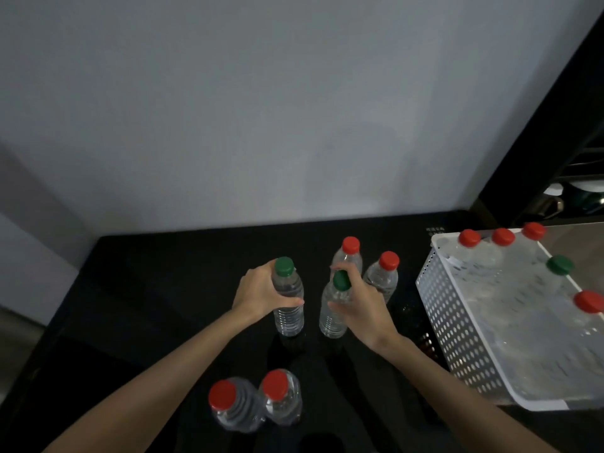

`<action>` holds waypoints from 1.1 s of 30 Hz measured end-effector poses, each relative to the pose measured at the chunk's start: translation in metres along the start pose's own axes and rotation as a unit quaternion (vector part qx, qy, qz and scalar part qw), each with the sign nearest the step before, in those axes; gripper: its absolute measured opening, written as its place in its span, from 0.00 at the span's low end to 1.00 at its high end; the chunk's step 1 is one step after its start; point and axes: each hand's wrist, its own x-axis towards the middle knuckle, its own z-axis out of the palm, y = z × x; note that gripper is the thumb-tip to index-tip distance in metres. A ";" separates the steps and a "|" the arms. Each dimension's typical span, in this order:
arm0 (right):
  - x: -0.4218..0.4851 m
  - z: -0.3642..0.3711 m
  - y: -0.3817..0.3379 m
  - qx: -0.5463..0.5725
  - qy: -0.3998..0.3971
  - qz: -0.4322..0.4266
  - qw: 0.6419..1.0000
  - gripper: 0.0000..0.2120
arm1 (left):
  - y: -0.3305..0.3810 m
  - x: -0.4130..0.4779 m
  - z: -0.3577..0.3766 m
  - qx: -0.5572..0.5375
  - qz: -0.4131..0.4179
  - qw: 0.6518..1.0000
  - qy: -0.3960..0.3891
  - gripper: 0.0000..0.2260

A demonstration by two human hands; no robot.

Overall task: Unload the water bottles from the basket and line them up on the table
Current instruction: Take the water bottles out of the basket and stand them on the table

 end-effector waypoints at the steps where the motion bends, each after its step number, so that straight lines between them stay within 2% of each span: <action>1: 0.001 0.001 0.002 -0.007 -0.003 -0.003 1.000 0.30 | -0.002 0.001 0.002 -0.002 -0.001 1.000 -0.004 0.29; 4: 0.009 0.000 0.007 -0.014 -0.018 -0.017 1.000 0.31 | -0.006 0.002 0.007 -0.011 0.000 1.000 -0.011 0.30; 7: 0.017 -0.003 0.012 -0.029 -0.047 -0.048 0.997 0.31 | -0.009 0.003 0.010 -0.033 0.006 0.999 -0.028 0.35; 11: 0.016 -0.006 0.019 -0.030 -0.049 -0.043 0.997 0.32 | -0.007 0.000 0.008 -0.060 0.015 0.994 -0.086 0.45; 14: 0.010 -0.006 0.021 0.006 -0.053 -0.032 0.998 0.32 | -0.005 -0.005 0.003 -0.130 -0.012 0.990 -0.053 0.47; 16: 0.006 -0.007 0.020 0.010 -0.044 -0.036 0.998 0.32 | 0.001 -0.008 -0.002 -0.139 -0.019 0.989 -0.046 0.46; 19: -0.004 -0.017 0.019 -0.012 -0.012 -0.048 0.999 0.28 | 0.019 -0.012 -0.014 -0.091 0.016 0.996 -0.021 0.43; 26: -0.031 -0.079 0.004 0.121 0.102 -0.079 0.984 0.18 | 0.082 -0.016 -0.038 -0.045 0.125 0.988 0.082 0.31; 33: -0.044 -0.162 0.036 0.088 0.185 -0.050 0.977 0.16 | 0.169 -0.007 0.001 -0.029 0.207 0.975 0.079 0.24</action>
